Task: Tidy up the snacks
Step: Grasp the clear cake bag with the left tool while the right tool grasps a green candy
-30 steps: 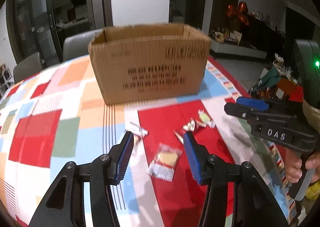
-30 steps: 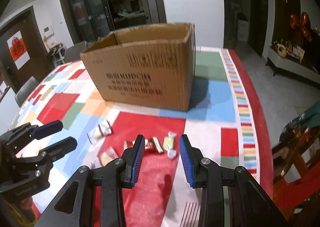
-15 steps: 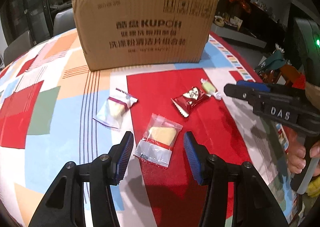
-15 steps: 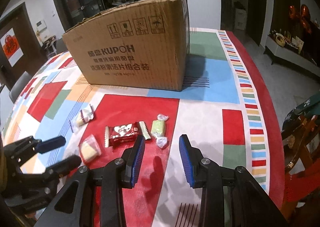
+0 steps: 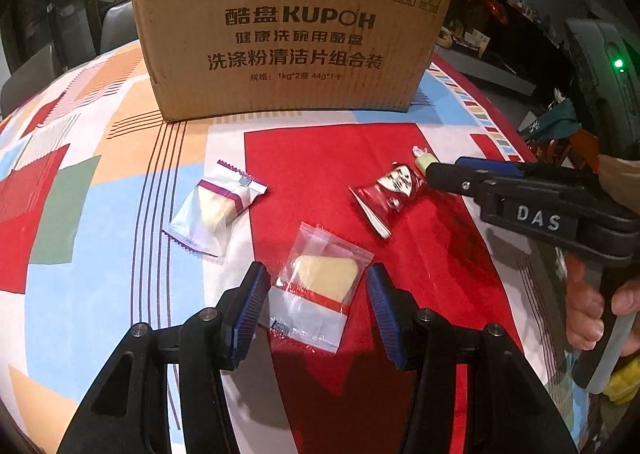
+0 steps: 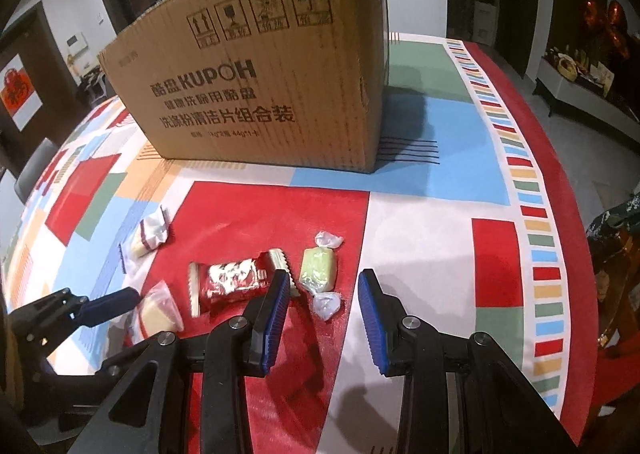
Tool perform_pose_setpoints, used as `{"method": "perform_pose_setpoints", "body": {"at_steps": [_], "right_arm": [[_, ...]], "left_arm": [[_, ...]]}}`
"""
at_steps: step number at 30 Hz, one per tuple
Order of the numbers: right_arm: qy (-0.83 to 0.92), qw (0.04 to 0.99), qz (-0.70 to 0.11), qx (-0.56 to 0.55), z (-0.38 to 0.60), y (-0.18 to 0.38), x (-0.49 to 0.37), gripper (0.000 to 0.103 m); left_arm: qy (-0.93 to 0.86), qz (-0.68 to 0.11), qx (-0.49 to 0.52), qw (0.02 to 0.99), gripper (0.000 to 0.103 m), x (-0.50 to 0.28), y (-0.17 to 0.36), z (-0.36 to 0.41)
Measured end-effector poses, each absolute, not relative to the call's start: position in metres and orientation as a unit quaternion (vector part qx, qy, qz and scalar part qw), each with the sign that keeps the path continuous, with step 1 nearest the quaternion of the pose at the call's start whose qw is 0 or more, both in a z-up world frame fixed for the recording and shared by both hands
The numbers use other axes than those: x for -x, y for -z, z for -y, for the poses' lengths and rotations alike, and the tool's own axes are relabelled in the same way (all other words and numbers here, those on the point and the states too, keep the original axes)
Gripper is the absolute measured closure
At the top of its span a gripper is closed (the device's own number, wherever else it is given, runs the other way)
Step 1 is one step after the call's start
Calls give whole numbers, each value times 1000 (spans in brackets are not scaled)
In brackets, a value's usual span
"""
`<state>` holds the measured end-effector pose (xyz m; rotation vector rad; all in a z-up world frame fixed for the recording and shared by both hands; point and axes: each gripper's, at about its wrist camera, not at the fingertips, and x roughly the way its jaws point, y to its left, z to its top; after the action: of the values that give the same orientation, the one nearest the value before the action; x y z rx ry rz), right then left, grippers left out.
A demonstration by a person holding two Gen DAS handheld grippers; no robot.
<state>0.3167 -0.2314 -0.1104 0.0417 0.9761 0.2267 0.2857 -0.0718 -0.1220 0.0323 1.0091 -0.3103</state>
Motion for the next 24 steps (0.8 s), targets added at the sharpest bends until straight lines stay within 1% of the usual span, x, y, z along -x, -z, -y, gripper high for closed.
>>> {"method": "perform_pose_setpoints", "body": {"at_steps": [2, 3, 4, 8, 10, 12, 13, 19, 24], "right_arm": [[-109, 876, -469, -17, 229, 111, -321, 66], [-108, 876, -470, -17, 229, 111, -322, 66], [-108, 876, -470, -17, 228, 112, -324, 66], [-105, 877, -469, -7, 222, 113, -327, 66], [-102, 878, -468, 1, 220, 114, -327, 70], [-99, 879, -465, 17, 216, 115, -326, 80], [-100, 880, -464, 22, 216, 115, -326, 82], [-99, 882, -460, 21, 216, 109, -321, 82], [-101, 891, -444, 12, 218, 92, -308, 82]], "left_arm": [[149, -481, -10, 864, 53, -287, 121, 71], [149, -480, -10, 864, 57, -288, 121, 71], [150, -479, -8, 865, 59, -288, 121, 70], [156, -479, 11, 864, 62, -290, 120, 66], [157, -479, 20, 863, 64, -291, 119, 64], [157, -479, 26, 863, 65, -291, 117, 62], [156, -477, 27, 864, 66, -291, 116, 61], [158, -469, 34, 868, 67, -288, 107, 59], [161, -454, 39, 875, 67, -283, 94, 57]]}}
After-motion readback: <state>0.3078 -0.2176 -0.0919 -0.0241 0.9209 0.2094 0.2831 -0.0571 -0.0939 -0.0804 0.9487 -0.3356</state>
